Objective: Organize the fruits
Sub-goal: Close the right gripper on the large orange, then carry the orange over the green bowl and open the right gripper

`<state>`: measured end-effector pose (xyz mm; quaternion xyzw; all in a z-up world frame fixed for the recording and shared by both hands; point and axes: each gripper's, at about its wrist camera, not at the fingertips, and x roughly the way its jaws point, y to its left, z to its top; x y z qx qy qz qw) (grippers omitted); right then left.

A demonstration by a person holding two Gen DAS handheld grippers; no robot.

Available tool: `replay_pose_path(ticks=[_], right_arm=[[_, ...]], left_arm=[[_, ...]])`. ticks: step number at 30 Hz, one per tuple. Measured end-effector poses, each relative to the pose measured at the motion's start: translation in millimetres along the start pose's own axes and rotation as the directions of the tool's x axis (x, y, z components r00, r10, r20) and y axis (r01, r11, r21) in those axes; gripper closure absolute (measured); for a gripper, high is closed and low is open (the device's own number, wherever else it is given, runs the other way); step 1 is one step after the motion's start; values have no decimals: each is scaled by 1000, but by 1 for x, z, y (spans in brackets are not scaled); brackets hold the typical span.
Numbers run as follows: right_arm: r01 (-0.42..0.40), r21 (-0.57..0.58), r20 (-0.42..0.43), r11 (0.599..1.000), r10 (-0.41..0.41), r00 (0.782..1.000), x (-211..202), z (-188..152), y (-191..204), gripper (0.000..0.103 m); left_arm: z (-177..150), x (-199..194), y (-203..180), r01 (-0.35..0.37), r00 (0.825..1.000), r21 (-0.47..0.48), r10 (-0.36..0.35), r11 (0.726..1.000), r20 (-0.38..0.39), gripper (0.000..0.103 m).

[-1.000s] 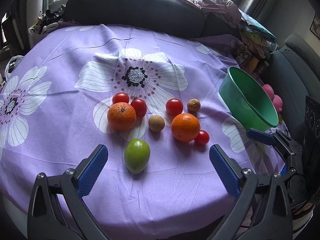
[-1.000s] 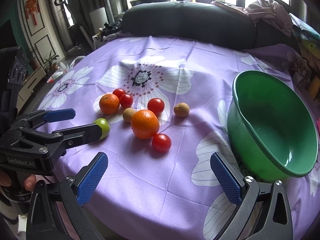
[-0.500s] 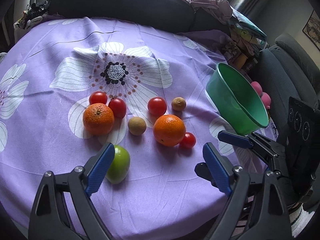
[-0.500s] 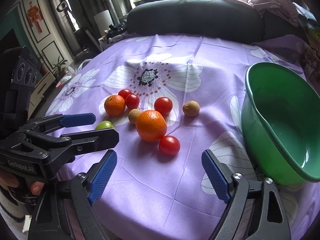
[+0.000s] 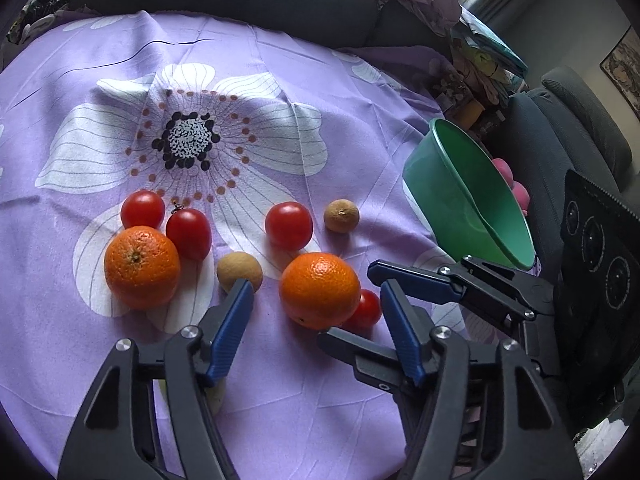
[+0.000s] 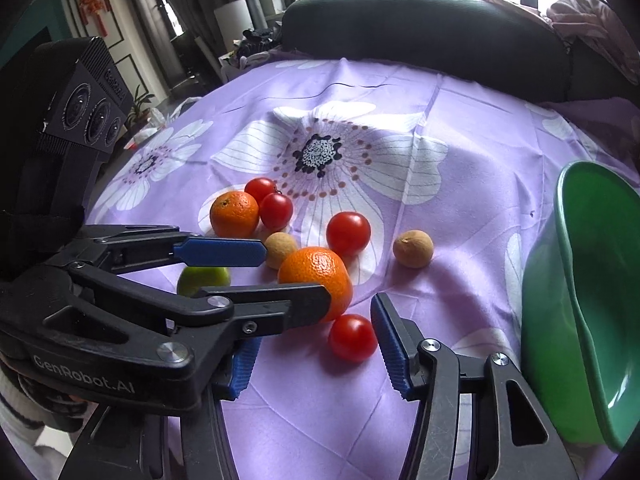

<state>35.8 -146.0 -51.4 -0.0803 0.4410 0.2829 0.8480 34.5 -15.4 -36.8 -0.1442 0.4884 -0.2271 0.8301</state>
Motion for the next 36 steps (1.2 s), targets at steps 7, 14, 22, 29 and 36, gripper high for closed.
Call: replay_pose_path(ticks=[7, 14, 22, 29, 36], right_arm=[[-9, -29, -43, 1000, 8, 999, 13, 5, 2, 56], [-7, -55, -44, 998, 4, 999, 16, 6, 3, 60], [-14, -35, 11, 999, 14, 1000, -3, 4, 11, 62], [5, -22, 73, 1000, -3, 997, -30, 4, 18, 62], [28, 22, 118, 999, -31, 993, -53, -5, 11, 62]], left_arm=[[4, 10, 1, 24, 999, -3, -24, 1000, -44, 48], [5, 12, 2, 22, 999, -6, -22, 1000, -46, 56], [5, -10, -9, 16, 1000, 21, -16, 1000, 0, 56], [3, -26, -28, 11, 999, 60, -13, 998, 29, 56], [9, -22, -58, 25, 999, 121, -27, 992, 21, 56]])
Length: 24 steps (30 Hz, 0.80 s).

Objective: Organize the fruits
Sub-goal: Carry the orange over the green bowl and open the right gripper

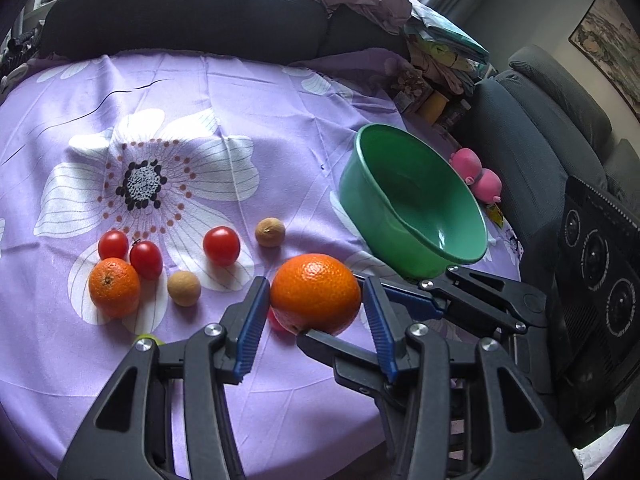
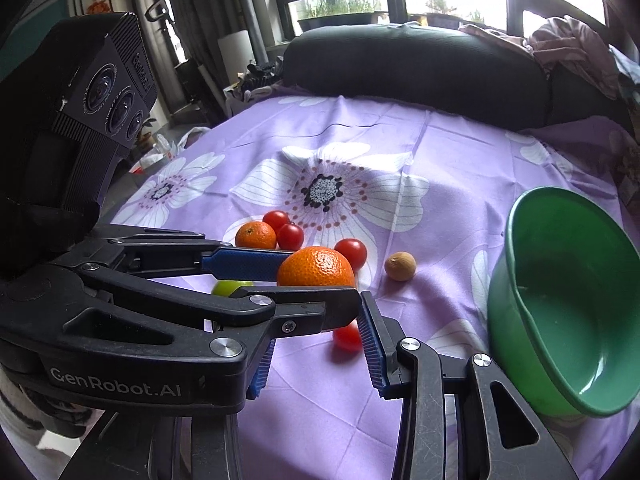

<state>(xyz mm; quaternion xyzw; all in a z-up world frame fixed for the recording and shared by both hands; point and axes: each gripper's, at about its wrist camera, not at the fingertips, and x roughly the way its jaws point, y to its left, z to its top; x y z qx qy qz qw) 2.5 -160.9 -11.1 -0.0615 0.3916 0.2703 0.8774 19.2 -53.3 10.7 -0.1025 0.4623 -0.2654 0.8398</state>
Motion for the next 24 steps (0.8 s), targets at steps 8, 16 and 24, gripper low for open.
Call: replay_pose_path(ticks=[8, 16, 24], right_arm=[[84, 47, 65, 995, -87, 994, -36, 0, -29, 62], [159, 124, 107, 980, -172, 979, -57, -3, -69, 62], [191, 190, 101, 963, -213, 972, -57, -5, -104, 62]], left_arm=[[27, 17, -46, 52, 999, 102, -52, 993, 2, 56], [51, 50, -81, 92, 996, 186, -87, 978, -32, 56], [65, 82, -97, 113, 992, 209, -100, 971, -73, 56]])
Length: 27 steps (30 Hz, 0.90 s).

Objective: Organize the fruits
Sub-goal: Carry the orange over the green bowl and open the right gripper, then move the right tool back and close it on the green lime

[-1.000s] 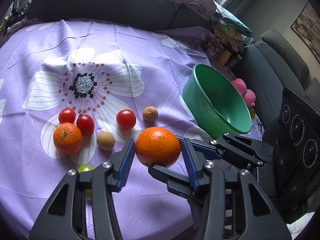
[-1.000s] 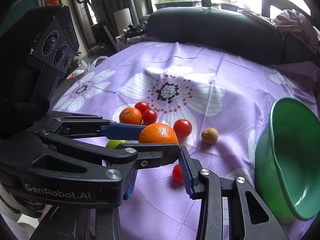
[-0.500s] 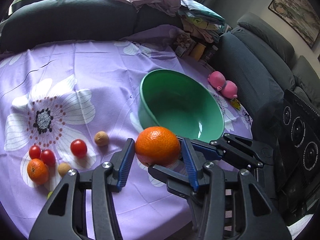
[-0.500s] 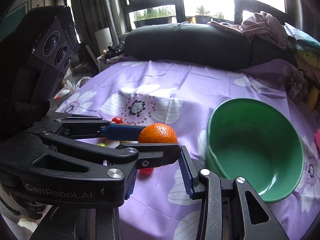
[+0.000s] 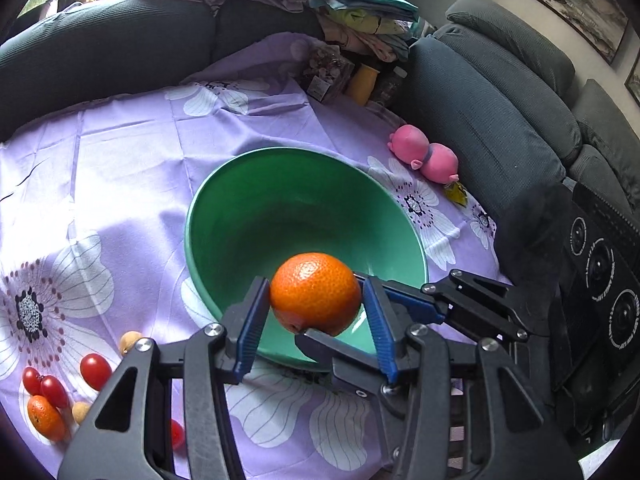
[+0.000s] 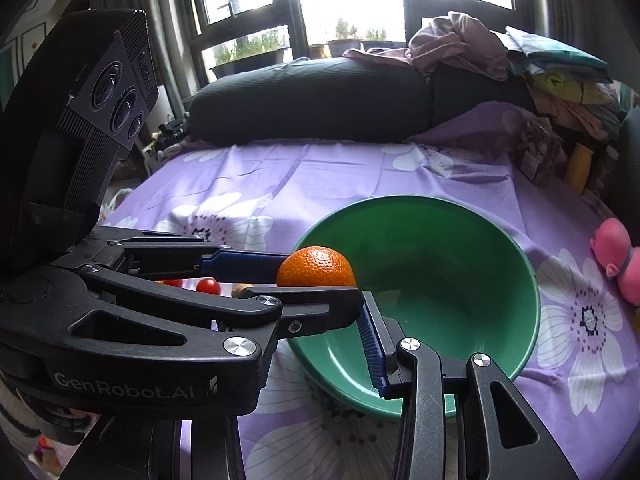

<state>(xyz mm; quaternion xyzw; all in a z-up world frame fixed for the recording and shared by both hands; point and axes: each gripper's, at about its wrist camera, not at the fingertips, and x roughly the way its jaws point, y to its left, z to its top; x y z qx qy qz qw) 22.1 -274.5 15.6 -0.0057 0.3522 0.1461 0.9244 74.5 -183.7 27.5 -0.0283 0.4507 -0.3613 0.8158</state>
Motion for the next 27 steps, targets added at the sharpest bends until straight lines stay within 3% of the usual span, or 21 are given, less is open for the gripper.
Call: replay_pose_path(ticks=[8, 10, 19, 27], right_arm=[[18, 50, -45, 999, -16, 999, 15, -8, -15, 62], [20, 55, -44, 998, -17, 999, 13, -8, -16, 62], [49, 41, -13, 998, -49, 999, -7, -5, -8, 62], [42, 6, 8, 999, -42, 999, -25, -5, 11, 62]], left_arm=[[1, 19, 2, -11, 999, -25, 10, 1000, -30, 50], [1, 15, 1, -20, 1000, -21, 20, 1000, -18, 37], [-11, -32, 17, -58, 994, -70, 64, 996, 83, 9], [-50, -86, 56, -85, 981, -248, 124, 965, 147, 8]])
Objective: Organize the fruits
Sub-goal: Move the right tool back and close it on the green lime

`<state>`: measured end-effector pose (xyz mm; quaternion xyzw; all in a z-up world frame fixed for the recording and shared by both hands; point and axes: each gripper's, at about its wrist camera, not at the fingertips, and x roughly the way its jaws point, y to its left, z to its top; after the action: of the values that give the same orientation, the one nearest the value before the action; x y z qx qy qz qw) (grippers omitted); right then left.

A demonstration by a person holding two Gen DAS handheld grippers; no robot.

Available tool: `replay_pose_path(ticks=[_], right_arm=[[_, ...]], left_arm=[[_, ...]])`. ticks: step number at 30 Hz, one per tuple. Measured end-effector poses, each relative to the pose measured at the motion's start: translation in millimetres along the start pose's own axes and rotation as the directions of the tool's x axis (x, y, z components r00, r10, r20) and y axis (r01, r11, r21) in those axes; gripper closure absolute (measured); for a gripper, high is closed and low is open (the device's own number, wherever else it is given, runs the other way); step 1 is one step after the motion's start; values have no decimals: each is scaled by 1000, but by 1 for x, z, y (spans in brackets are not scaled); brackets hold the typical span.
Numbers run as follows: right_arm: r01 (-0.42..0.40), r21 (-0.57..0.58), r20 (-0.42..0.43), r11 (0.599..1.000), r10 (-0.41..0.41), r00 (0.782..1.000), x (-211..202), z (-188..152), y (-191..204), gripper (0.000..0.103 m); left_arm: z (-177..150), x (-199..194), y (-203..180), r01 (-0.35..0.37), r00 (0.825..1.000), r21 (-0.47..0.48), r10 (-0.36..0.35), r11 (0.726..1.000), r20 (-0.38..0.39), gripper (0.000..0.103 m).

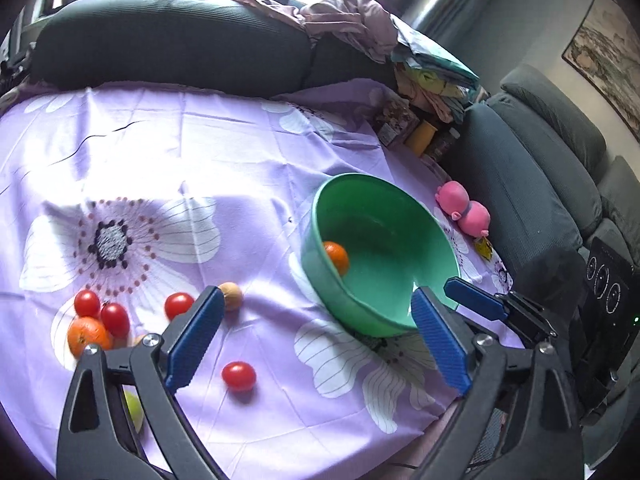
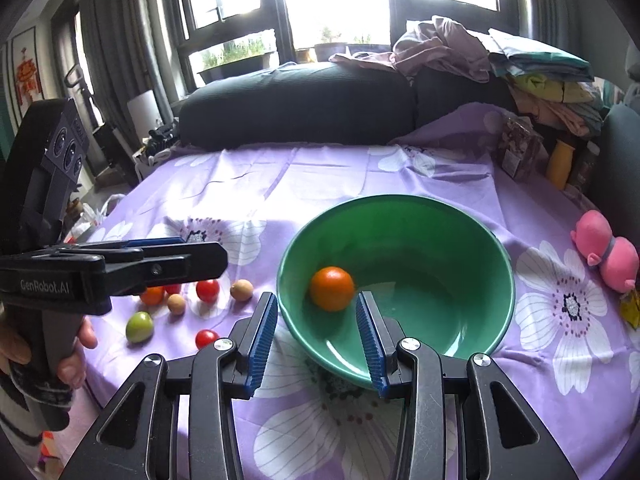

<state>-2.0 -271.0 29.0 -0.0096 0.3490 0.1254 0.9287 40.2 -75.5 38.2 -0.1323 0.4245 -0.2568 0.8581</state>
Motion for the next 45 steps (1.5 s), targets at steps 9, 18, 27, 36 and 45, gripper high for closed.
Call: replay_pose_path(ticks=[9, 18, 27, 36, 45], right_arm=[[-49, -72, -33, 996, 47, 998, -2, -11, 32, 62], [-111, -128, -87, 986, 100, 991, 6, -26, 63, 62], [-166, -152, -153, 974, 143, 978, 25, -34, 87, 61], [-265, -159, -244, 951, 222, 944, 53, -45, 112, 61], [-378, -110, -313, 919, 329, 891, 86, -49, 139, 61]], left_arm=[[-31, -50, 53, -49, 994, -178, 65, 983, 87, 8], [-58, -89, 79, -96, 965, -160, 131, 982, 228, 1], [-78, -61, 81, -80, 992, -104, 89, 991, 85, 1], [-84, -47, 102, -163, 987, -86, 163, 983, 2, 2], [-76, -40, 110, -123, 992, -73, 120, 990, -46, 10]])
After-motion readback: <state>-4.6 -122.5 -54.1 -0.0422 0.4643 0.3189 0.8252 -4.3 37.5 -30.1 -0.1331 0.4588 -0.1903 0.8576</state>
